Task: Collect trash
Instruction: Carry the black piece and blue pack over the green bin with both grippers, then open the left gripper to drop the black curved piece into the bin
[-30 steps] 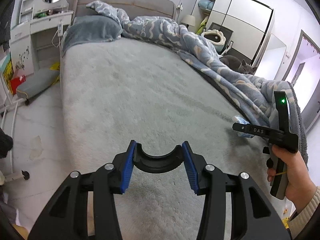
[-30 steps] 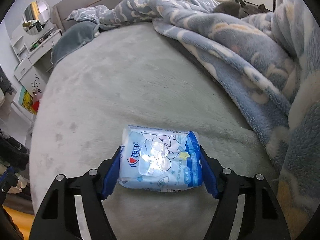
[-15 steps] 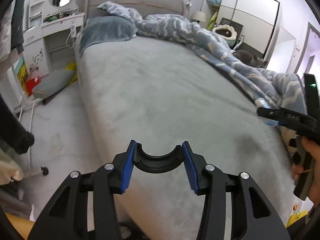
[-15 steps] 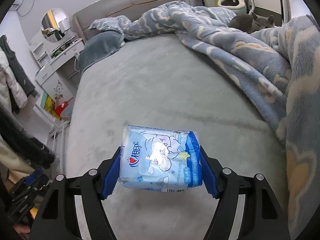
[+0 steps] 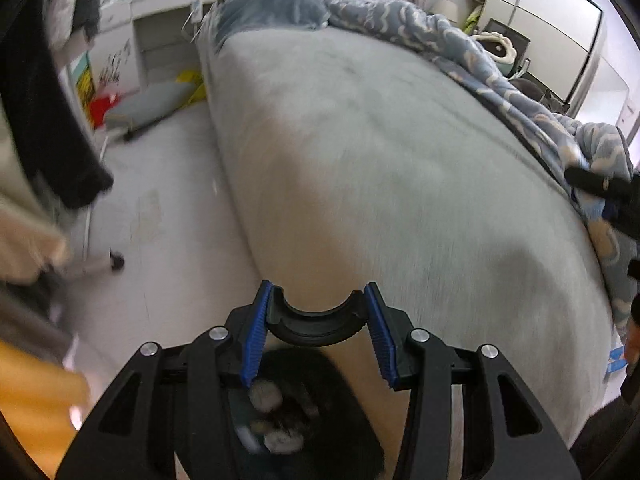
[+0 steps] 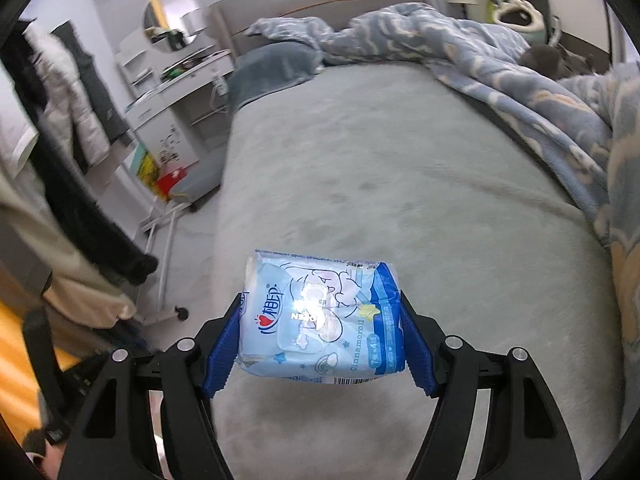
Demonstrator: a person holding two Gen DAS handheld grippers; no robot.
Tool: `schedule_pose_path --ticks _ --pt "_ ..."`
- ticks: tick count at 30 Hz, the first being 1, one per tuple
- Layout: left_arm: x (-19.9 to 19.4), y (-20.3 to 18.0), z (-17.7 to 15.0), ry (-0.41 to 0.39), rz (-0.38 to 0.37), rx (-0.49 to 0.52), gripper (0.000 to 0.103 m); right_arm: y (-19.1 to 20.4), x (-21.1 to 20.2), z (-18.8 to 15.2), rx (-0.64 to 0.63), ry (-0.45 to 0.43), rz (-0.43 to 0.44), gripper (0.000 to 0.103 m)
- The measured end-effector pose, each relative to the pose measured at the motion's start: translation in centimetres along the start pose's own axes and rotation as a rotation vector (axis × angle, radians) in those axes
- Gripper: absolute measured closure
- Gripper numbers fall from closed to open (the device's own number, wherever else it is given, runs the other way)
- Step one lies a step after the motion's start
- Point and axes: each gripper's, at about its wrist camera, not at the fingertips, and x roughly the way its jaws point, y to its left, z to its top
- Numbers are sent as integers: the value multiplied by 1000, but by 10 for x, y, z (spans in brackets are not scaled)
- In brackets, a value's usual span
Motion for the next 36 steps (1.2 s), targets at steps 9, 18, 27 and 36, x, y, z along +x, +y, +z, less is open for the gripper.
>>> schedule_pose_path --ticks 9,18,27,36 --pt "-17 30 -48 64 42 -48 54 63 0 -40 -89 53 93 31" --pt "-9 63 -76 186 25 -127 54 113 -5 -69 -198 87 148 31" --pt "16 66 -97 315 -20 -128 53 145 3 -87 -292 117 169 31" --pt "21 69 -119 414 -24 -146 30 157 29 -101 -329 195 173 31"
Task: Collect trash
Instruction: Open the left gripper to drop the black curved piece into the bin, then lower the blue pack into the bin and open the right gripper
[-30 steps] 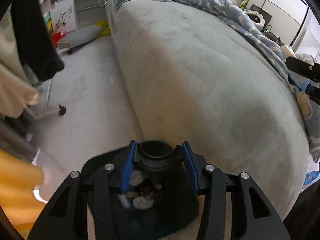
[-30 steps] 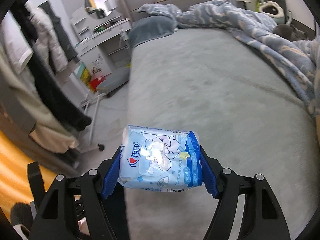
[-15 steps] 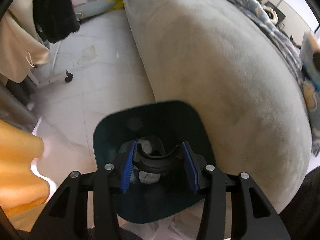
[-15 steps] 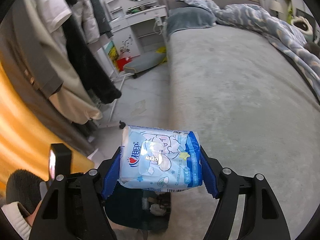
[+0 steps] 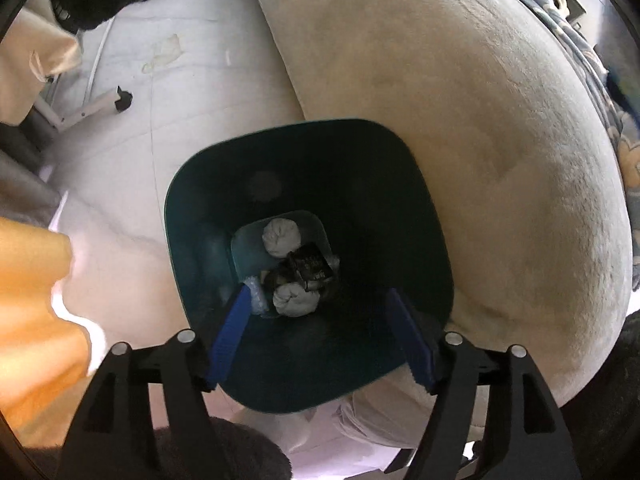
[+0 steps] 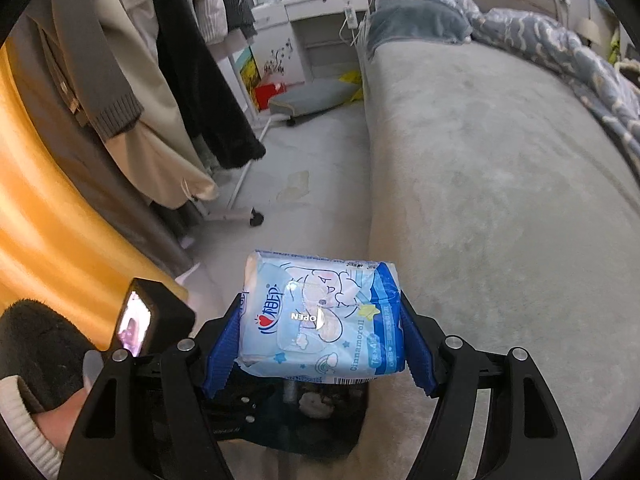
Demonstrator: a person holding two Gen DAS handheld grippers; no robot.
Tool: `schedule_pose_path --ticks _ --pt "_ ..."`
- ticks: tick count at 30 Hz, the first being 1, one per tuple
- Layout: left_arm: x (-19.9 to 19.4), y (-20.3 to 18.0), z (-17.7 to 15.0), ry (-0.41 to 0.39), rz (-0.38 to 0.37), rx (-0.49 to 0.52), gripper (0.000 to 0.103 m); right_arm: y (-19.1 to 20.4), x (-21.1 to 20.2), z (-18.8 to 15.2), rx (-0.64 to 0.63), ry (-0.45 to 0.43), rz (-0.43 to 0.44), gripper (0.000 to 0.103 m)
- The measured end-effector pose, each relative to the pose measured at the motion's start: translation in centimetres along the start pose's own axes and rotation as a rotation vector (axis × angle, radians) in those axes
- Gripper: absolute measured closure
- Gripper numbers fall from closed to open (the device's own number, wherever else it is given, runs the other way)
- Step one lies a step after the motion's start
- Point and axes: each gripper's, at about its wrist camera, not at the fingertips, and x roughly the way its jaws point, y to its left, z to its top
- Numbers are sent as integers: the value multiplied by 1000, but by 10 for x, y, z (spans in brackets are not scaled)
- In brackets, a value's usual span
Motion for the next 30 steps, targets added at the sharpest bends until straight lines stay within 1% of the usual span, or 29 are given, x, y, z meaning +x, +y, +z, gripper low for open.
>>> schedule_pose_path --ticks 2,4,9,12,18,20,25,27,30 --pt "-2 2 -9 1 -9 -24 30 4 6 -1 -13 20 5 31" --pt "-4 2 -16 0 -11 -28 30 9 12 -3 -27 38 12 31" --pt "-13 2 -35 -18 10 -13 30 17 32 -5 -42 92 32 31" --pt "-27 1 -46 -52 21 -2 30 22 48 -6 -60 129 43 31" --pt "-67 2 -61 -180 38 24 30 35 71 -10 -72 194 62 31" --pt "-82 7 -64 -224 37 5 30 39 77 -11 -88 211 62 31" --pt "-126 18 -73 -359 15 -31 31 48 94 -15 -137 257 38 30" --pt "-147 17 -79 -424 8 -21 31 50 99 -18 -151 272 26 30" --pt "-164 11 -84 -487 1 6 31 52 105 -23 -176 294 15 30"
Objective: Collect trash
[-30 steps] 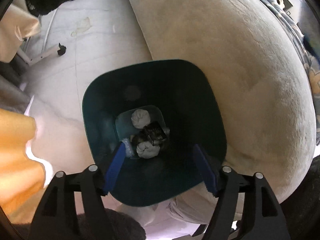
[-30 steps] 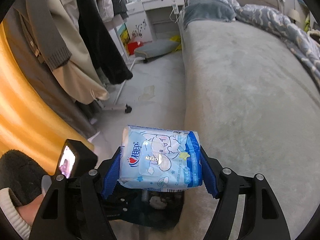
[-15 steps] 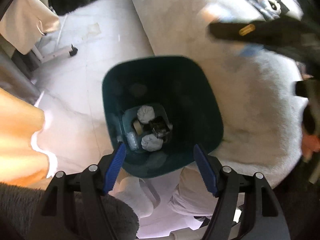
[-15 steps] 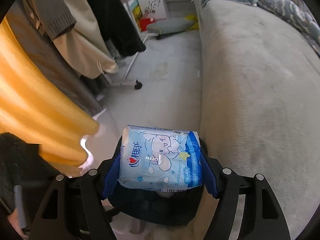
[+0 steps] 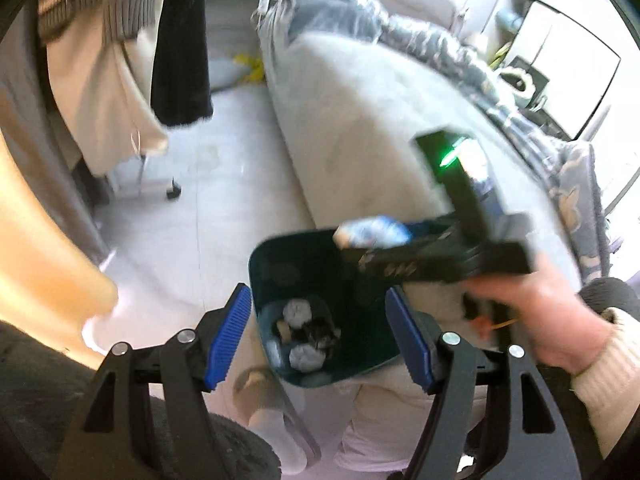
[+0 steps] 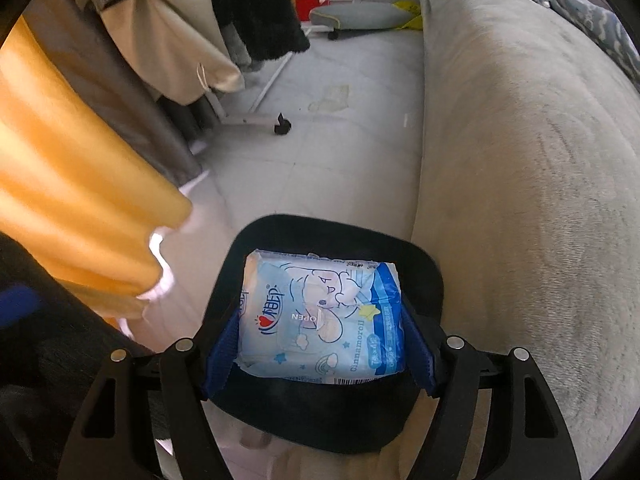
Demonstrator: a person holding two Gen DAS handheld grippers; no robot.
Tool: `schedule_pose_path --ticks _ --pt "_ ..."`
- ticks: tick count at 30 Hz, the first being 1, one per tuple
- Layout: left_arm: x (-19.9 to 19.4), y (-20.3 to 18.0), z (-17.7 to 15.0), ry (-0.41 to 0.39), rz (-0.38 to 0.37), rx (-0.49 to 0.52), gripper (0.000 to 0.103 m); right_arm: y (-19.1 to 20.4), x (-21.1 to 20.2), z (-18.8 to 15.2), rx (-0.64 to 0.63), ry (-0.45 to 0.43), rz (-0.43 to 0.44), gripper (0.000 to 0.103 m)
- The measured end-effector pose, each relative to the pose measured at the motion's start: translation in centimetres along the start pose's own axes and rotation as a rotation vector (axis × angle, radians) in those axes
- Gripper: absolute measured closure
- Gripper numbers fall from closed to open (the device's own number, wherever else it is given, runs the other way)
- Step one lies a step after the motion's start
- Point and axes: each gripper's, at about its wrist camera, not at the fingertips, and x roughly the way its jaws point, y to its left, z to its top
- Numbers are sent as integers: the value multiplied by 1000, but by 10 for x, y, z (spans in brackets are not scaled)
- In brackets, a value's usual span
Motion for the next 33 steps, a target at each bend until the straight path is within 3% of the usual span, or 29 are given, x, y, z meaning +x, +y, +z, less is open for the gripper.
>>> schedule_pose_path --ticks 5,10,16,19,25,28,33 --pt "-22 -13 3 -64 8 62 31 4 4 1 -17 11 -11 28" --pt "-38 -18 5 -109 -1 79 31 8 -9 3 -35 -28 -9 11" --pt "-54 -20 9 -145 -5 77 29 12 -37 2 -38 -97 3 5" --pt "-58 -29 12 -168 9 113 24 15 -59 -3 -58 -154 15 4" --pt "-68 -42 20 -249 29 135 9 7 -126 -10 -75 -320 -51 3" --pt "-71 -51 27 -280 32 139 6 -10 -166 -21 -8 -430 -78 3" --pt "-73 -66 36 -298 30 159 5 -26 -211 -52 28 -517 -177 3"
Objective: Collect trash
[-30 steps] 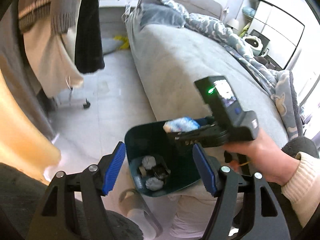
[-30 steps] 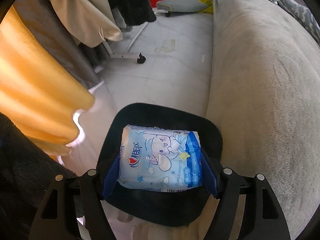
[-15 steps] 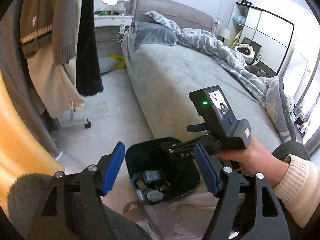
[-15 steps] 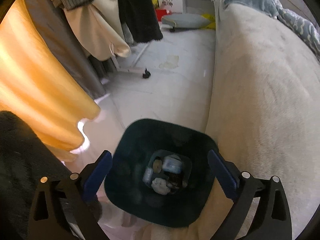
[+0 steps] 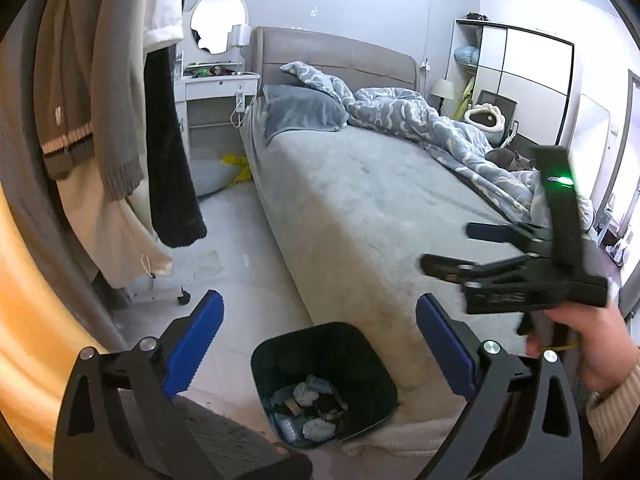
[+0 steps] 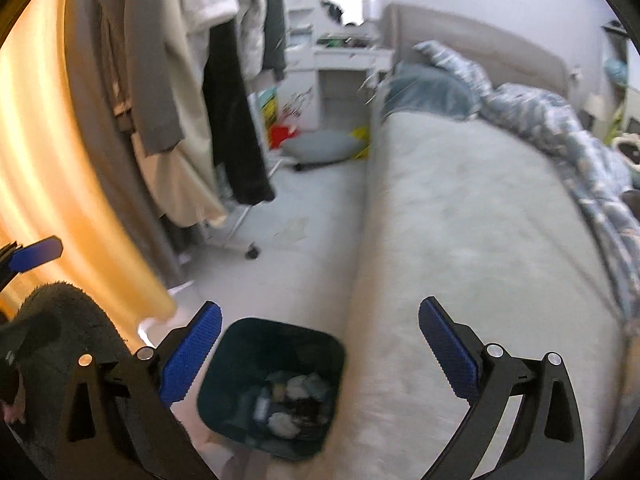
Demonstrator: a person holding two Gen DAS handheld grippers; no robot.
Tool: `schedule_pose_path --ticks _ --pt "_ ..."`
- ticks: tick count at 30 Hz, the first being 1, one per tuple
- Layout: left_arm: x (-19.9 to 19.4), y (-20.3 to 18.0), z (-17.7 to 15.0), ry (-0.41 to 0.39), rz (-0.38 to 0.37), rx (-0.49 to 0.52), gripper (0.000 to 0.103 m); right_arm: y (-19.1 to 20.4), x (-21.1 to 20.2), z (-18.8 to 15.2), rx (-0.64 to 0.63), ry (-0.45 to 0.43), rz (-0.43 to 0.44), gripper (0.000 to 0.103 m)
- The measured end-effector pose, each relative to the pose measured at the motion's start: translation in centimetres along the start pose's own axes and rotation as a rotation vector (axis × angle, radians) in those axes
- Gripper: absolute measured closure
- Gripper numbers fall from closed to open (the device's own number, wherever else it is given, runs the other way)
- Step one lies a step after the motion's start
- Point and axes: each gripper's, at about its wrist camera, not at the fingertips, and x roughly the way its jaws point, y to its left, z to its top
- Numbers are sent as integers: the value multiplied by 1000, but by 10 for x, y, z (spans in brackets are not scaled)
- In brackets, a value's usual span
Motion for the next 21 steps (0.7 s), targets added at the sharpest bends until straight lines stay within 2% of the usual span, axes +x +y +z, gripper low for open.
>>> schedule_pose_path --ticks 11,16,21 --pt "3 -22 9 -55 16 97 3 -34 -110 -14 -14 -154 -162 3" --pt "8 -23 8 -59 -3 73 3 -56 -147 -37 15 -177 -233 3" --pt "15 -28 2 -50 -14 83 3 -86 -167 -66 104 -174 -299 3"
